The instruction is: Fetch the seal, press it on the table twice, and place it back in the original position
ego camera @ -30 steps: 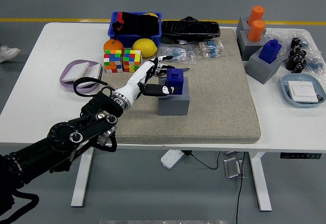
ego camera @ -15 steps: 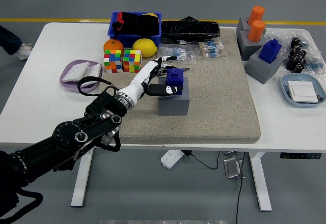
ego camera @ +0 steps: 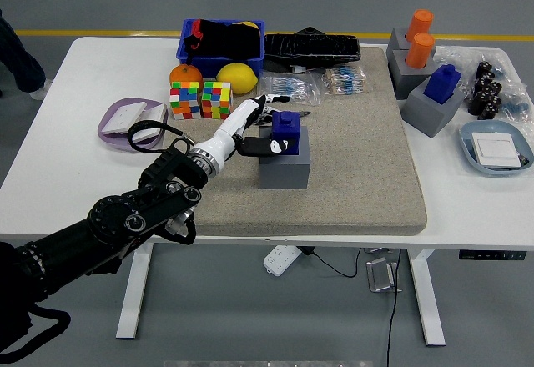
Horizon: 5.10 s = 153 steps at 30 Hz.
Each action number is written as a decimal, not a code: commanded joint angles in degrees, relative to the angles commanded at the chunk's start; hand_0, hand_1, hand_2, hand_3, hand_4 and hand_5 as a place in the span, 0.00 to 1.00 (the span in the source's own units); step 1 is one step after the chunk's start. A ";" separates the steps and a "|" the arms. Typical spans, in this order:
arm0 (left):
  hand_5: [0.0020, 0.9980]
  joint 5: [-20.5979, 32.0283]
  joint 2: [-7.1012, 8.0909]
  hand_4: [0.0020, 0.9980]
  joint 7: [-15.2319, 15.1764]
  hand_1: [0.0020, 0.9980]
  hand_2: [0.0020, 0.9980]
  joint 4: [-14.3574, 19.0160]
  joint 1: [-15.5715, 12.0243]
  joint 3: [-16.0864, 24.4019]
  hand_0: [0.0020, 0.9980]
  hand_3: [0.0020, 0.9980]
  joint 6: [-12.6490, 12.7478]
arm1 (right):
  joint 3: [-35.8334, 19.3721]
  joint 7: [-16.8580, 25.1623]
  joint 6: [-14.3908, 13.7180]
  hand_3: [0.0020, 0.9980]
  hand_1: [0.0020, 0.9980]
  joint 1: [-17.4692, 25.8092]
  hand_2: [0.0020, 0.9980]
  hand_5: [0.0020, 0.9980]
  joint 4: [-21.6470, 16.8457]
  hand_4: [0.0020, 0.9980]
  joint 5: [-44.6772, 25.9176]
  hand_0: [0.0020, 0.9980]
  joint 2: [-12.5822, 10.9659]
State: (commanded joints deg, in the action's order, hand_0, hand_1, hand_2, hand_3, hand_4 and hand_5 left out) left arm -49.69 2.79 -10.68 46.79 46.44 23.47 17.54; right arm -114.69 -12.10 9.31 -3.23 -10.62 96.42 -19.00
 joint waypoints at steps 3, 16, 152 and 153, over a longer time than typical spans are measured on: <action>0.00 -0.51 -0.04 0.71 0.18 0.62 0.58 -0.01 0.08 0.04 0.79 0.82 0.24 | 0.04 0.01 0.00 0.72 0.73 0.00 0.71 0.51 0.00 0.83 -0.01 0.87 0.01; 0.00 -0.54 -0.02 0.67 -1.05 0.54 0.51 0.74 -0.24 0.56 0.73 0.79 1.09 | -0.08 0.04 -0.04 0.72 0.73 0.08 0.71 0.51 0.01 0.84 -0.04 0.87 0.06; 0.00 0.36 2.09 0.67 -4.92 0.56 0.52 1.46 1.52 -3.84 0.79 0.78 2.37 | 2.26 0.15 0.04 0.73 0.73 0.59 0.71 0.51 -0.66 0.84 -2.40 0.87 -0.03; 0.00 0.72 2.00 0.67 -5.01 0.56 0.52 1.08 1.52 -3.97 0.79 0.78 2.30 | 2.38 0.15 0.05 0.73 0.73 0.63 0.71 0.51 -0.70 0.84 -2.48 0.87 -0.06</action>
State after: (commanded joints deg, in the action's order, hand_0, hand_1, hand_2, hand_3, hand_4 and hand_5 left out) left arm -48.97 4.79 -15.68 47.87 47.96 19.50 19.85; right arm -112.31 -11.95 9.35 -2.61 -11.33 93.94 -19.06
